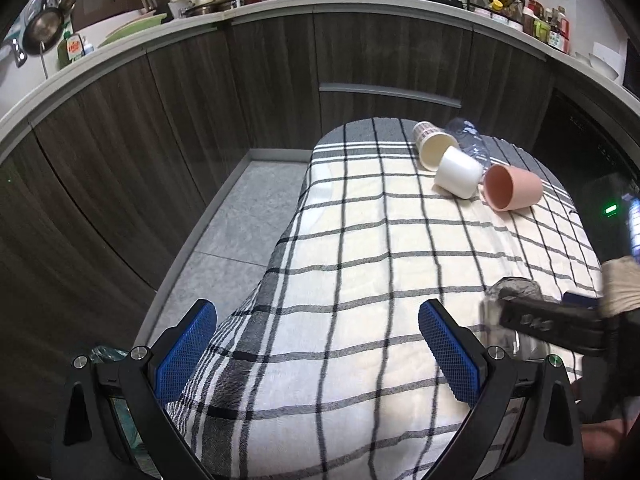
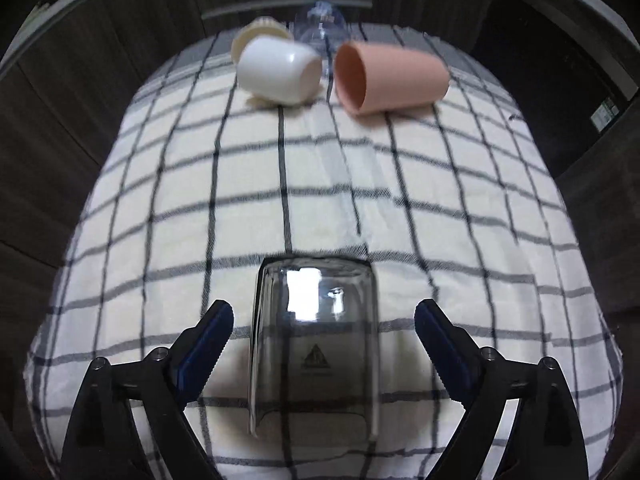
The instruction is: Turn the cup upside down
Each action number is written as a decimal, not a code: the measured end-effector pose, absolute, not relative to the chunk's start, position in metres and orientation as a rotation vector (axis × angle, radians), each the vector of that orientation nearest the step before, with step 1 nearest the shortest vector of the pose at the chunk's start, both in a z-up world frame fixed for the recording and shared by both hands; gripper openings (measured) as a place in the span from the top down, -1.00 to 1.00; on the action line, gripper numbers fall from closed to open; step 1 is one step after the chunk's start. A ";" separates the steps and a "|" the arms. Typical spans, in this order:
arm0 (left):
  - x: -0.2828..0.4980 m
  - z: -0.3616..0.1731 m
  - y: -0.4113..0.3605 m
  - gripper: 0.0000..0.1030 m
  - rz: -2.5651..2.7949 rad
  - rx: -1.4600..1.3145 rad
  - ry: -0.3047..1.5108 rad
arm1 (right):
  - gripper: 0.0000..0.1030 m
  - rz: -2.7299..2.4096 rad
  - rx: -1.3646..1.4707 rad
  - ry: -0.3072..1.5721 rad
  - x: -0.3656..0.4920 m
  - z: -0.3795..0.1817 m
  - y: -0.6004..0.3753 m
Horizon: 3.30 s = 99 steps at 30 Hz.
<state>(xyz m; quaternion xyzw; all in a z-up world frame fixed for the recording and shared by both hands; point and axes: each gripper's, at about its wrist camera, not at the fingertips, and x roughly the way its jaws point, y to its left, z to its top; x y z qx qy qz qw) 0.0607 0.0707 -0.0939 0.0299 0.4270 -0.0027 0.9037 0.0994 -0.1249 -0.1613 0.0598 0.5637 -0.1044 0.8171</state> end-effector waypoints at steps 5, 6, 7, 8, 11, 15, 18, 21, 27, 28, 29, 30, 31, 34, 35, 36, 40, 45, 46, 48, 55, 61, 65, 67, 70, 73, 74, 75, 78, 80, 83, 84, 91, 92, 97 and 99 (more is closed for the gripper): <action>0.058 -0.087 0.037 -1.00 -0.074 0.079 0.898 | -0.79 -0.225 0.177 1.067 0.073 -0.119 -0.159; 0.059 -0.087 0.030 -1.00 -0.089 0.081 0.904 | -0.79 -0.230 0.188 1.045 0.066 -0.113 -0.168; 0.059 -0.087 0.020 -1.00 -0.106 0.085 0.913 | -0.79 -0.237 0.195 1.022 0.059 -0.106 -0.176; 0.060 -0.088 0.010 -1.00 -0.123 0.091 0.924 | -0.79 -0.248 0.196 1.004 0.053 -0.101 -0.184; 0.063 -0.095 -0.017 -1.00 -0.166 0.106 0.962 | -0.79 -0.272 0.197 0.950 0.036 -0.086 -0.201; 0.071 -0.105 -0.048 -1.00 -0.200 0.139 1.012 | -0.80 -0.284 0.184 0.874 0.021 -0.074 -0.218; 0.073 -0.109 -0.065 -1.00 -0.209 0.185 1.021 | -0.80 -0.284 0.181 0.824 0.011 -0.069 -0.229; 0.075 -0.114 -0.080 -1.00 -0.226 0.225 1.039 | -0.80 -0.284 0.184 0.782 0.005 -0.066 -0.239; 0.085 -0.126 -0.109 -0.98 -0.251 0.277 1.107 | -0.81 -0.275 0.172 0.709 -0.002 -0.061 -0.252; 0.087 -0.128 -0.113 -0.98 -0.252 0.281 1.119 | -0.81 -0.278 0.168 0.702 -0.003 -0.061 -0.254; 0.090 -0.131 -0.117 -0.98 -0.253 0.287 1.136 | -0.81 -0.281 0.162 0.695 -0.003 -0.060 -0.256; 0.094 -0.134 -0.121 -0.98 -0.254 0.297 1.157 | -0.81 -0.280 0.160 0.691 -0.002 -0.059 -0.257; 0.098 -0.138 -0.125 -0.98 -0.257 0.306 1.178 | -0.82 -0.274 0.160 0.688 -0.001 -0.057 -0.259; 0.108 -0.151 -0.136 -0.89 -0.278 0.320 1.254 | -0.82 -0.270 0.162 0.679 0.002 -0.053 -0.266; 0.112 -0.154 -0.138 -0.84 -0.282 0.321 1.275 | -0.82 -0.269 0.166 0.674 0.004 -0.051 -0.269; 0.116 -0.157 -0.140 -0.81 -0.282 0.326 1.292 | -0.82 -0.268 0.170 0.670 0.004 -0.049 -0.270; 0.127 -0.167 -0.147 -0.78 -0.293 0.356 1.366 | -0.83 -0.264 0.189 0.665 0.009 -0.044 -0.274; 0.143 -0.182 -0.157 -0.78 -0.313 0.382 1.483 | -0.83 -0.246 0.214 0.667 0.017 -0.043 -0.274; 0.148 -0.187 -0.157 -0.78 -0.315 0.373 1.525 | -0.83 -0.243 0.225 0.668 0.018 -0.044 -0.274; 0.153 -0.194 -0.158 -0.78 -0.307 0.378 1.576 | -0.83 -0.237 0.259 0.670 0.021 -0.044 -0.277; 0.161 -0.213 -0.159 -0.34 -0.268 0.427 1.646 | -0.83 -0.242 0.321 0.683 0.028 -0.050 -0.286; 0.162 -0.213 -0.152 -0.33 -0.293 0.428 1.632 | -0.83 -0.239 0.347 0.705 0.029 -0.057 -0.288; 0.158 -0.201 -0.141 -0.32 -0.302 0.393 1.594 | -0.83 -0.239 0.346 0.706 0.029 -0.057 -0.288; 0.150 -0.187 -0.140 -0.32 -0.304 0.372 1.538 | -0.83 -0.240 0.350 0.705 0.028 -0.057 -0.288; 0.143 -0.163 -0.129 -0.32 -0.334 0.319 1.397 | -0.83 -0.241 0.349 0.696 0.026 -0.055 -0.287; 0.137 -0.146 -0.115 -0.32 -0.338 0.262 1.252 | -0.83 -0.243 0.338 0.682 0.022 -0.052 -0.283; 0.135 -0.143 -0.109 -0.32 -0.334 0.229 1.213 | -0.83 -0.243 0.331 0.679 0.021 -0.052 -0.281; 0.136 -0.140 -0.107 -0.32 -0.332 0.196 1.175 | -0.83 -0.243 0.327 0.676 0.020 -0.051 -0.279; 0.133 -0.139 -0.104 -0.32 -0.305 0.144 1.051 | -0.83 -0.247 0.300 0.668 0.017 -0.050 -0.273; 0.128 -0.143 -0.096 -0.32 -0.283 0.105 0.973 | -0.83 -0.256 0.273 0.667 0.015 -0.050 -0.268; 0.112 -0.146 -0.088 -0.32 -0.248 0.072 0.823 | -0.83 -0.262 0.238 0.668 0.012 -0.052 -0.262; 0.105 -0.145 -0.087 -0.32 -0.236 0.083 0.774 | -0.83 -0.265 0.231 0.667 0.011 -0.053 -0.261; 0.084 -0.166 -0.086 -0.32 -0.246 0.112 0.667 | -0.83 -0.280 0.170 0.686 0.010 -0.067 -0.253; 0.080 -0.166 -0.085 -0.32 -0.253 0.109 0.662 | -0.83 -0.280 0.166 0.691 0.009 -0.070 -0.253; 0.075 -0.168 -0.086 -0.33 -0.268 0.110 0.658 | -0.83 -0.277 0.169 0.704 0.009 -0.076 -0.254; 0.075 -0.167 -0.087 -0.32 -0.267 0.110 0.666 | -0.83 -0.278 0.170 0.707 0.010 -0.076 -0.255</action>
